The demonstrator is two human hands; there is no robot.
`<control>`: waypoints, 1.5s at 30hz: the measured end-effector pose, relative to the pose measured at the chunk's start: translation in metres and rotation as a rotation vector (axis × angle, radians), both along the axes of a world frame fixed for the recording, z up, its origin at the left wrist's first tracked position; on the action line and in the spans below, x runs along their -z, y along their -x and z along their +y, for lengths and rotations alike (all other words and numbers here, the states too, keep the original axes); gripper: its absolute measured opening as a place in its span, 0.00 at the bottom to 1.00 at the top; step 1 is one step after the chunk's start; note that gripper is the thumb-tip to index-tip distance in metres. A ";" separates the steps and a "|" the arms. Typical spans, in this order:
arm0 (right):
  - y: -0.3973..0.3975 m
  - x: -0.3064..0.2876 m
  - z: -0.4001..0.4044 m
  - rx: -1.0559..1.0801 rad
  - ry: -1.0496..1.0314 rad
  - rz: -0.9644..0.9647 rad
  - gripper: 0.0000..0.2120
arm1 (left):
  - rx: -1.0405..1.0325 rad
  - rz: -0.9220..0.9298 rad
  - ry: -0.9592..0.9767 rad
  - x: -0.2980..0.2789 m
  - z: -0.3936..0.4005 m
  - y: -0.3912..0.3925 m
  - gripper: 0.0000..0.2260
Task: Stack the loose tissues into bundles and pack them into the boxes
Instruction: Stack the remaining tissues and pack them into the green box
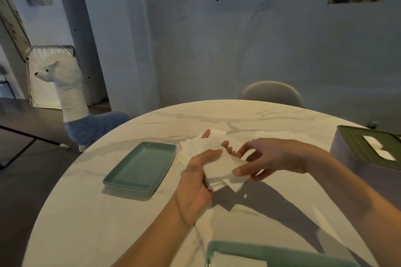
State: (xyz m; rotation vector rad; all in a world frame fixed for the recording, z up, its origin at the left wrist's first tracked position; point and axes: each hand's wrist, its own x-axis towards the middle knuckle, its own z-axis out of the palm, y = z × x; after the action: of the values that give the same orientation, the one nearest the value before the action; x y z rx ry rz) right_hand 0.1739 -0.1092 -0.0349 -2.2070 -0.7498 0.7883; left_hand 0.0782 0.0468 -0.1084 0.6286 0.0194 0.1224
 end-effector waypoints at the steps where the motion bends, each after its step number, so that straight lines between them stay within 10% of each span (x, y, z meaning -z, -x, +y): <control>1: -0.001 0.002 0.001 -0.007 -0.014 0.010 0.26 | -0.043 0.008 -0.004 0.002 0.003 -0.003 0.27; 11: -0.016 -0.006 -0.009 0.089 -0.042 -0.143 0.11 | -0.193 0.064 0.096 0.004 0.023 -0.018 0.26; 21: -0.011 -0.034 -0.024 0.064 -0.588 -0.228 0.12 | 0.014 0.062 -0.014 0.001 0.014 -0.009 0.19; 26: 0.008 -0.026 -0.009 -0.170 -0.425 -0.168 0.16 | 0.078 0.090 -0.221 0.010 0.008 -0.012 0.27; 33: 0.000 0.016 0.021 -0.056 -0.220 -0.602 0.08 | 0.087 0.173 -0.277 0.018 0.005 -0.016 0.35; 45: -0.001 0.017 0.020 -0.081 -0.147 -0.532 0.18 | 0.197 0.223 -0.418 0.015 0.005 -0.035 0.33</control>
State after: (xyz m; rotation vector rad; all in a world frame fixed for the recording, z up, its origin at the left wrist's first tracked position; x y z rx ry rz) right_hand 0.1752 -0.0891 -0.0517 -2.2787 -1.1165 0.1622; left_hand 0.1129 0.0516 -0.1230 1.0557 0.1496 -0.1395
